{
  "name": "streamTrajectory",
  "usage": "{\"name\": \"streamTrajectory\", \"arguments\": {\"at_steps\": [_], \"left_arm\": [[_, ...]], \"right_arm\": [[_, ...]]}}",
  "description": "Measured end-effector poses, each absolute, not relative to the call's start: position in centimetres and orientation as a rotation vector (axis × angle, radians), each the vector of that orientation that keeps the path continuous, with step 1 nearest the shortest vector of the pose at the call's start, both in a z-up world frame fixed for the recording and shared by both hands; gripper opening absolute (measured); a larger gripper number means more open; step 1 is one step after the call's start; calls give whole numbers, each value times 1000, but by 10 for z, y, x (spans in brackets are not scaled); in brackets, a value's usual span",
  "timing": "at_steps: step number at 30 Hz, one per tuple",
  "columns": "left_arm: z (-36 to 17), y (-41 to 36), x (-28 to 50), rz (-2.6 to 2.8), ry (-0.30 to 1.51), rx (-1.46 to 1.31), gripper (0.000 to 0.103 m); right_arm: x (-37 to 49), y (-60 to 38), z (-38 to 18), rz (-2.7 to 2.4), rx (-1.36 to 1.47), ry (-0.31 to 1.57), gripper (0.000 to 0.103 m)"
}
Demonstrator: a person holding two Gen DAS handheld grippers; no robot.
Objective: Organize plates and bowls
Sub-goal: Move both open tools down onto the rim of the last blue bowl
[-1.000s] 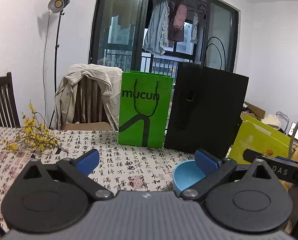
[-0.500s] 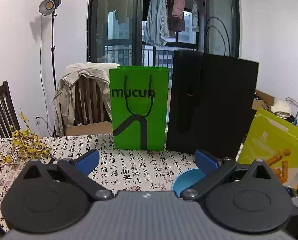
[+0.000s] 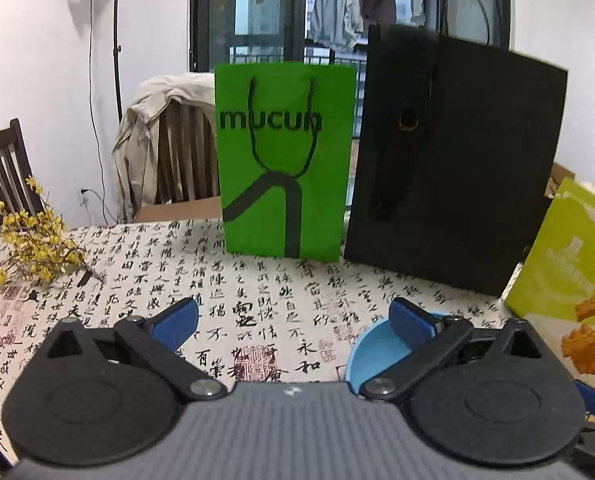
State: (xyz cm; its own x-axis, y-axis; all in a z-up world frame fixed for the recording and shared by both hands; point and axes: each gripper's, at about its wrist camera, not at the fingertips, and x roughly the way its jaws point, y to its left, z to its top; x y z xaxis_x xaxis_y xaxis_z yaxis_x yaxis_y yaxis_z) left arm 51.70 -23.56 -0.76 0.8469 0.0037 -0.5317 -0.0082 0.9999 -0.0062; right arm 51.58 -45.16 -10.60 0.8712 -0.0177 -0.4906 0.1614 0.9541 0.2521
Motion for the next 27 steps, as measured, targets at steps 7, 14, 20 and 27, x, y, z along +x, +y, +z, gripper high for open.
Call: {"name": "streamTrajectory", "arguments": {"at_steps": [7, 14, 20, 27], "left_arm": [[-23, -240, 529, 19, 600, -4, 103], [-39, -246, 537, 12, 644, 5, 103], [-59, -251, 545, 24, 678, 46, 103], [-76, -262, 547, -5, 690, 107, 80]], "right_arm": [[521, -453, -112, -108, 300, 533, 103], [527, -451, -119, -118, 284, 562, 103], [533, -452, -125, -96, 314, 607, 91], [537, -452, -131, -69, 360, 640, 62]]}}
